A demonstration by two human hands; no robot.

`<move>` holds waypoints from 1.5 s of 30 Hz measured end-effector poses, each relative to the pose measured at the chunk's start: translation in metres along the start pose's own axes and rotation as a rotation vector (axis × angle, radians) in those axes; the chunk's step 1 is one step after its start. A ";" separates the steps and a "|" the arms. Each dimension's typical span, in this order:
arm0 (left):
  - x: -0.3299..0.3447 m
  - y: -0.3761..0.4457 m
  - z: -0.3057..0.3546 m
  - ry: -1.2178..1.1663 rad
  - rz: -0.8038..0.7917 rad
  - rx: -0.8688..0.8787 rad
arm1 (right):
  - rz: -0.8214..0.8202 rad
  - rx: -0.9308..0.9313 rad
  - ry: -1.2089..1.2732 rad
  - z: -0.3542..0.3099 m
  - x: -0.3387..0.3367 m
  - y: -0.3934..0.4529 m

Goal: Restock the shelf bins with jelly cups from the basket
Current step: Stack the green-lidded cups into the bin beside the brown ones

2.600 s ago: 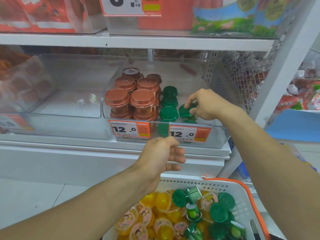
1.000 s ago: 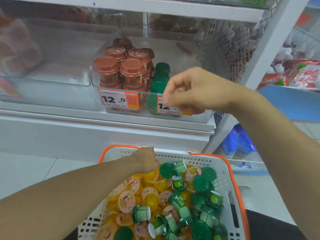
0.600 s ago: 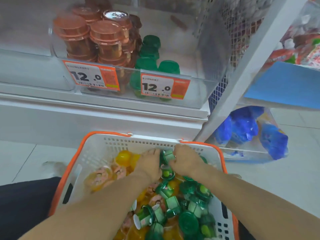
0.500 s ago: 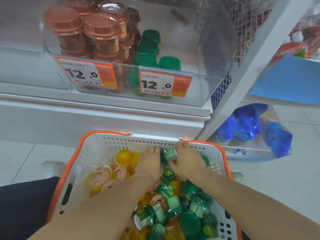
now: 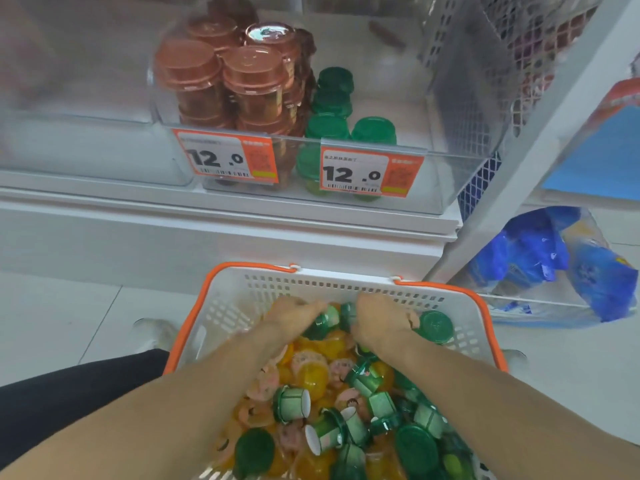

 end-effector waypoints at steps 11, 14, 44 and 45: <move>-0.071 -0.071 0.043 -0.579 -0.296 -0.185 | -0.061 0.001 0.124 -0.008 0.032 0.015; -0.087 -0.079 0.053 -0.418 -0.320 -0.160 | -0.107 -0.067 0.089 -0.013 0.022 0.018; -0.115 -0.163 0.183 0.256 0.257 0.816 | -0.570 -0.530 1.262 -0.031 -0.263 -0.085; -0.118 -0.162 0.186 0.334 0.343 0.836 | -0.445 -0.524 1.204 -0.030 -0.271 -0.086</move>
Point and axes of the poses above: each hand's wrist, its own y-axis towards the middle knuckle, its own x-axis out of the palm, z = x × y, the point moved 5 cm from there along y, towards the middle knuckle, and after that the axes turned 5 degrees about x, right-handed, at the moved point
